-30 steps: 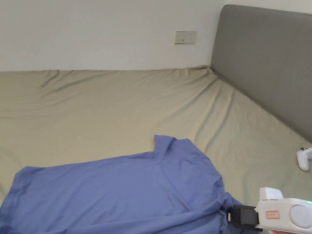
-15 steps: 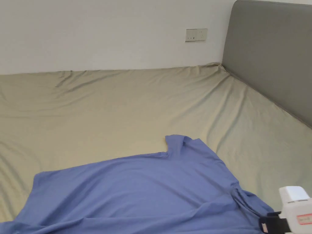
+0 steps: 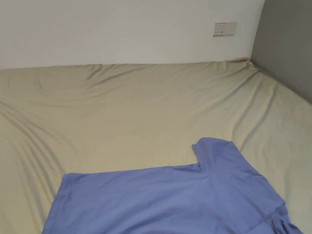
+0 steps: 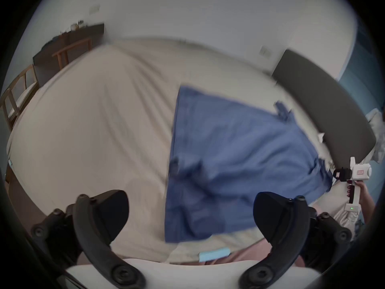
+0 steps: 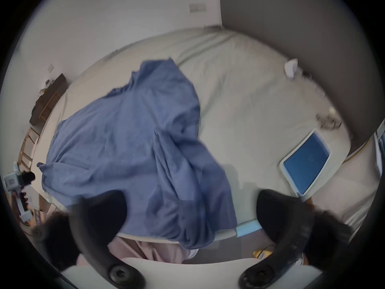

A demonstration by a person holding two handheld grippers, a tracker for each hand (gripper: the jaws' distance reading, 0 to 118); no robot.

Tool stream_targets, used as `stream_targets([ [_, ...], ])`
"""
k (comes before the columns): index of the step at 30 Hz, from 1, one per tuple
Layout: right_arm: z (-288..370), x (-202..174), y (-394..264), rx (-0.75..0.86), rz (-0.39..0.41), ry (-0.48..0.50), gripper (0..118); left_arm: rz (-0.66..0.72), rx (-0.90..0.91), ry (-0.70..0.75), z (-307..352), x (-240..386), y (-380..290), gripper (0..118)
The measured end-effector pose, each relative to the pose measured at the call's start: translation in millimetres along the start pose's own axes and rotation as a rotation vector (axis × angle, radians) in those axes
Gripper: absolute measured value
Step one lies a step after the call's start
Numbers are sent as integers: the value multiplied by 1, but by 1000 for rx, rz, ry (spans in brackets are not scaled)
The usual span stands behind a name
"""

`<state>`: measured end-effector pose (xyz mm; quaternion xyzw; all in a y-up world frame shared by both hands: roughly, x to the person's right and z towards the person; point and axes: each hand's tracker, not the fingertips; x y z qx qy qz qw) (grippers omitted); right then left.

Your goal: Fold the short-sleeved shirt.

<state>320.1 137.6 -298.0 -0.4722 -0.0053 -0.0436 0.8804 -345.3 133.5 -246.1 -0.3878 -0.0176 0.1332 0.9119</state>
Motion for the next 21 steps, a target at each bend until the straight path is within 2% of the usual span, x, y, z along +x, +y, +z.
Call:
stream_targets([
  [1,13,-6,10,65,19,-6,112,-13,53,18,5,5,6,118],
  [2,24,-10,13,104,0,18,112,-30,98,26,12,11,11,118],
  [4,45,-27,24,226,-32,82,113,-86,202,22,23,28,21,118],
  [6,51,-50,33,353,-28,143,114,-121,317,41,24,38,30,116],
  [7,54,-61,38,398,-17,175,105,-126,370,10,28,44,32,103],
  [8,58,-72,42,471,-1,222,83,-135,415,-34,30,50,37,74],
  [9,58,-83,48,514,4,237,46,-145,431,-54,27,65,47,21],
  [10,55,-94,55,539,27,216,2,-184,413,-46,19,72,55,1],
  [11,55,-104,59,566,43,172,2,-210,408,-19,11,74,64,0],
  [13,48,-115,74,569,87,230,2,-253,317,-8,-17,75,97,0],
  [14,49,-125,82,562,113,251,2,-256,284,48,-32,73,111,0],
  [16,43,-138,89,550,112,241,2,-248,140,108,-83,58,145,0],
  [17,38,-142,91,533,116,239,2,-214,43,79,-117,44,165,4],
  [18,41,-152,95,514,150,250,2,-187,-19,35,-140,32,176,18],
  [19,38,-156,96,490,140,252,2,-182,-72,-21,-165,19,185,57],
  [20,34,-158,96,471,135,258,2,-189,-111,-12,-186,10,192,89],
  [21,30,-160,95,455,133,261,2,-196,-144,22,-199,7,193,115],
])
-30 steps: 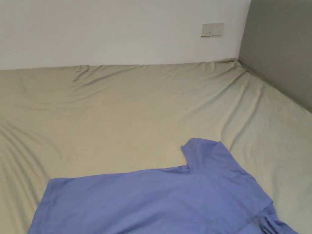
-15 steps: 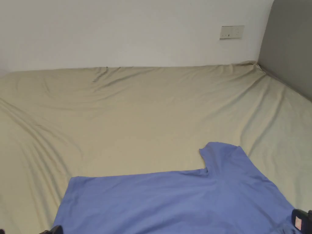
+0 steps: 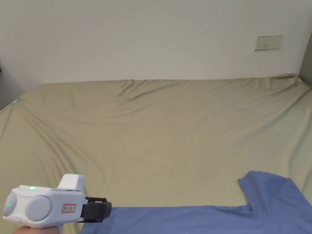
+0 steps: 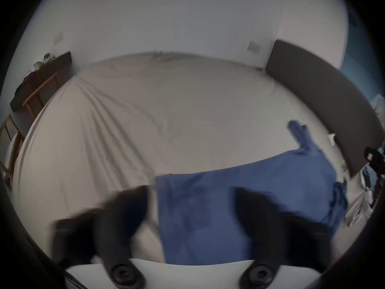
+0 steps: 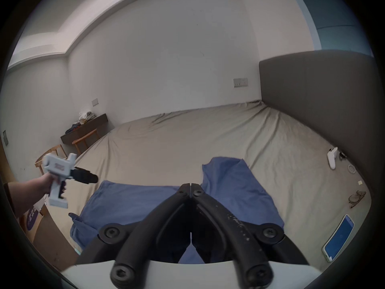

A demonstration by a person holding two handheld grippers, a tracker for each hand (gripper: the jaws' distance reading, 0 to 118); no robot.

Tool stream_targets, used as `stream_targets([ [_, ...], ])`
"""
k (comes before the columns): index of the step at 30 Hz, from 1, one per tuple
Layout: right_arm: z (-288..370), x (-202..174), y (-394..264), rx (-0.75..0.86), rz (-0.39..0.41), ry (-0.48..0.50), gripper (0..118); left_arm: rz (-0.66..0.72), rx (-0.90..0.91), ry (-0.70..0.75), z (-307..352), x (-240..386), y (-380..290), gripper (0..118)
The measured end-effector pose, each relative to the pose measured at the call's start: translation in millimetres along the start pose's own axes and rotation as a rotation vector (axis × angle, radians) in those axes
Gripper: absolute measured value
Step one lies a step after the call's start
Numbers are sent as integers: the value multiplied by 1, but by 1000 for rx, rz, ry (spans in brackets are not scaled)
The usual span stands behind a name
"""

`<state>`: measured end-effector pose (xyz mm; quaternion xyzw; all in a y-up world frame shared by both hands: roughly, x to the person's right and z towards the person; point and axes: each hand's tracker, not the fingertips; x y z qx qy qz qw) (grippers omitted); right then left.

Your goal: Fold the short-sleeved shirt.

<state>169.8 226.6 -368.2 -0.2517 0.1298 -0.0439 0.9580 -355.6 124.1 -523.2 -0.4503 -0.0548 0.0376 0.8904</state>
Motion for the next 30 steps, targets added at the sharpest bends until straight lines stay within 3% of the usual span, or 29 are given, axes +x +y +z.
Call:
stream_targets([
  [1,-9,28,-12,-31,-51,15,2,-34,-8,74,-15,-5,3,117],
  [4,-18,42,-22,-93,-28,-23,2,-41,48,124,-46,-20,-1,114],
  [7,-26,42,-29,-130,-28,-46,2,32,-155,85,-78,-28,-16,116],
  [8,-26,45,-31,-136,-46,-47,2,6,-130,104,-86,-16,-20,112],
  [9,-28,43,-32,-148,-58,-45,2,-69,-3,127,-72,-8,-15,104],
  [10,-30,43,-33,-155,-79,-41,2,-71,-59,49,-69,-4,-10,89],
  [11,-32,46,-33,-155,-89,-36,2,-81,-38,70,-65,2,-10,81],
  [13,-42,61,-40,-156,-106,-38,2,-129,-24,71,-54,22,-16,78],
  [14,-47,67,-42,-153,-97,-34,2,-147,-10,92,-50,26,-17,66],
  [15,-53,73,-42,-140,-81,-22,2,-149,-10,112,-45,29,-17,44],
  [16,-61,80,-41,-131,-63,-2,2,-153,7,132,-43,24,-16,1],
  [18,-85,86,-29,-156,-70,10,2,-79,39,2,-26,21,-11,1],
  [21,-128,116,-4,-165,-93,-64,2,-56,95,-9,0,24,-5,1],
  [22,-147,129,5,-193,-101,-63,17,-59,106,-26,10,26,-3,1],
  [23,-164,140,13,-238,-69,-87,53,-66,120,-30,20,28,-2,1],
  [24,-183,149,18,-272,-43,-123,100,-67,131,-34,26,26,-5,1],
  [25,-205,156,19,-329,-24,-131,118,-69,144,-46,33,28,-5,1],
  [30,-251,186,11,-449,-86,-260,111,-82,170,-53,52,30,-16,1],
])
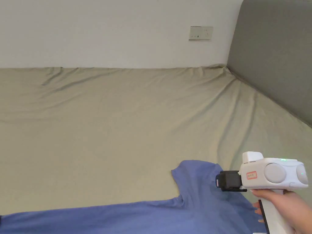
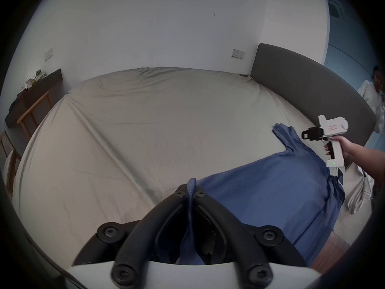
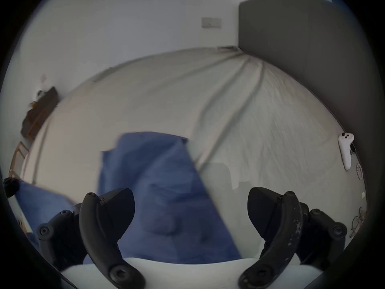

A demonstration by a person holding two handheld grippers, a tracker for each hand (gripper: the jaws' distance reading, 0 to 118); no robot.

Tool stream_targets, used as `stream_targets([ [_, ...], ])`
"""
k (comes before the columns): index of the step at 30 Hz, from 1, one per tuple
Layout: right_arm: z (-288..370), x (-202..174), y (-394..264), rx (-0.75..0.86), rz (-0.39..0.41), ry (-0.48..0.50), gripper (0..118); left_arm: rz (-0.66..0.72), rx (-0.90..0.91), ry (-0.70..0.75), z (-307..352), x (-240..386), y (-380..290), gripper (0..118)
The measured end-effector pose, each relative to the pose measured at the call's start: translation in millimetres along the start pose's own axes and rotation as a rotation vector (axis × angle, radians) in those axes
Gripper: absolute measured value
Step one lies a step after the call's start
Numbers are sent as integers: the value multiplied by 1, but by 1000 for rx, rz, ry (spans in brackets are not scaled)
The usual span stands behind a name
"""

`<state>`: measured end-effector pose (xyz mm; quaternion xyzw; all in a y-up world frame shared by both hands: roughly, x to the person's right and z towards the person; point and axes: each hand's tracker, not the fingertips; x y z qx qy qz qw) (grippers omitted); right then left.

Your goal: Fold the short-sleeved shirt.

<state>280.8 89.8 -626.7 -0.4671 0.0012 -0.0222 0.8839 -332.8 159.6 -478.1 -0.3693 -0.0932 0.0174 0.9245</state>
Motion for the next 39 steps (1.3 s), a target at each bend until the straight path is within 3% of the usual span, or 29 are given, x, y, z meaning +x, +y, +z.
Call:
stream_targets([
  [2,-10,3,-3,-112,-39,-26,85,0,-2,3,5,-1,0,1],
  [3,-20,1,-6,-190,-87,-11,86,7,-8,6,6,-2,0,1],
  [4,-17,-7,-9,-114,-1,-79,74,15,-20,7,5,-3,0,1],
  [5,-10,-11,-9,-91,78,-13,55,18,-27,9,3,-3,-1,1],
  [6,-8,-12,-9,-133,96,38,30,15,-32,15,1,-7,-3,1],
  [7,-3,-12,-9,-136,65,68,3,13,-39,18,-1,-8,-4,1],
  [9,6,-12,-9,-149,32,126,3,25,-53,25,-8,-10,-5,1],
  [12,27,-8,1,-10,18,21,3,86,-60,61,-15,-12,-5,1],
  [16,72,-11,9,235,-64,-19,3,86,75,131,-10,-10,4,1],
  [21,129,-33,12,481,4,-69,3,70,285,179,2,-13,24,1],
  [23,141,-29,13,537,-40,-83,4,43,349,186,12,-6,32,1],
  [25,155,-24,1,521,-86,-49,4,53,354,151,21,-4,33,1],
  [28,164,-6,-35,491,-79,-22,4,71,310,126,35,-3,9,1],
  [32,177,19,-122,310,-104,38,4,105,189,73,67,7,-64,1],
  [35,196,26,-196,185,-116,12,4,121,75,41,79,-12,-128,1],
  [37,194,31,-229,136,-67,8,4,115,40,69,85,-12,-163,2],
  [38,190,33,-237,126,-66,3,5,127,29,52,87,-4,-173,6],
  [39,175,44,-241,121,-82,7,9,145,16,36,87,-2,-182,20],
])
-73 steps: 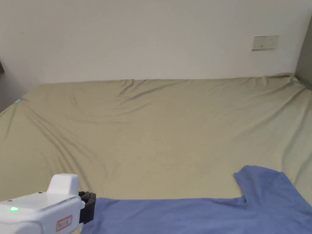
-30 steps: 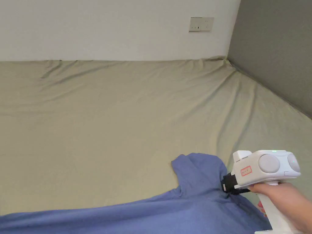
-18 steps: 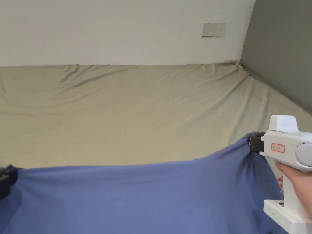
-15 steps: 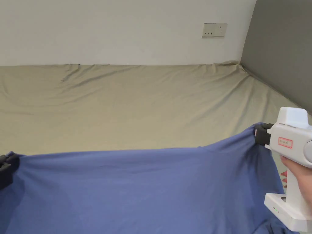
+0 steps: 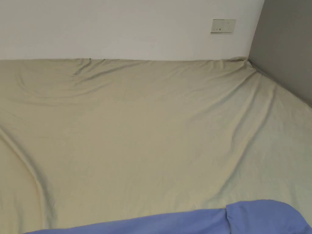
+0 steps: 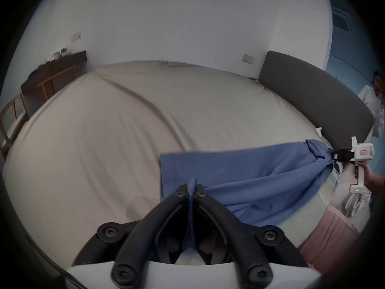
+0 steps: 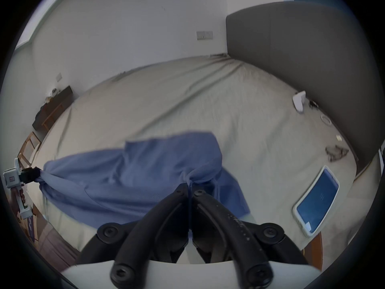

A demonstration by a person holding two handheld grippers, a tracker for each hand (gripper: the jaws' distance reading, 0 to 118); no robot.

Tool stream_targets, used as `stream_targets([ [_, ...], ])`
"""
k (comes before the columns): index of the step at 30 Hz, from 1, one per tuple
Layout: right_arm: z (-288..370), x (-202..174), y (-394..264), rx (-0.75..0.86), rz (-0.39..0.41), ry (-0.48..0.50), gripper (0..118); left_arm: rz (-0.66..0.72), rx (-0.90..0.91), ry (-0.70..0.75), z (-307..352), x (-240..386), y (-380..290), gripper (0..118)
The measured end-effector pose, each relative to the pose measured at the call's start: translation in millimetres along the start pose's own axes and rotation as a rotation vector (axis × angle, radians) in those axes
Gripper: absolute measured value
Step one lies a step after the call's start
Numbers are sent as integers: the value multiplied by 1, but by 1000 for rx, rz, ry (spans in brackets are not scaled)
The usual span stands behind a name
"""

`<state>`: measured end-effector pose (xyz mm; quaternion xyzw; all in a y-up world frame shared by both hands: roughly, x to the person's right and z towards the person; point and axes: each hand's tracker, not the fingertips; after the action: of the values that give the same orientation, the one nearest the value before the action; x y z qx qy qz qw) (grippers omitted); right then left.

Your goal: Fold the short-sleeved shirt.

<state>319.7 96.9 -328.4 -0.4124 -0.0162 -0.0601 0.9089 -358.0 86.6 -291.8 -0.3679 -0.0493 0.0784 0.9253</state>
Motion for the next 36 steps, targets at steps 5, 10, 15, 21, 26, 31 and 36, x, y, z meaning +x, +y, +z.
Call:
stream_targets([
  [5,-4,0,5,86,-24,-85,90,7,59,25,16,23,3,118],
  [10,54,-44,31,393,12,-33,117,54,331,48,64,47,35,118],
  [15,99,-116,23,856,50,-9,95,-31,783,175,105,115,42,95],
  [21,115,-160,29,888,98,3,2,-135,824,145,114,144,48,0],
  [26,131,-156,31,810,116,38,2,-11,361,-5,87,66,72,0],
  [31,137,-161,26,688,136,73,2,516,-39,-347,27,-65,41,92],
  [36,124,-166,17,574,164,90,2,661,-121,-483,-14,-112,16,118],
])
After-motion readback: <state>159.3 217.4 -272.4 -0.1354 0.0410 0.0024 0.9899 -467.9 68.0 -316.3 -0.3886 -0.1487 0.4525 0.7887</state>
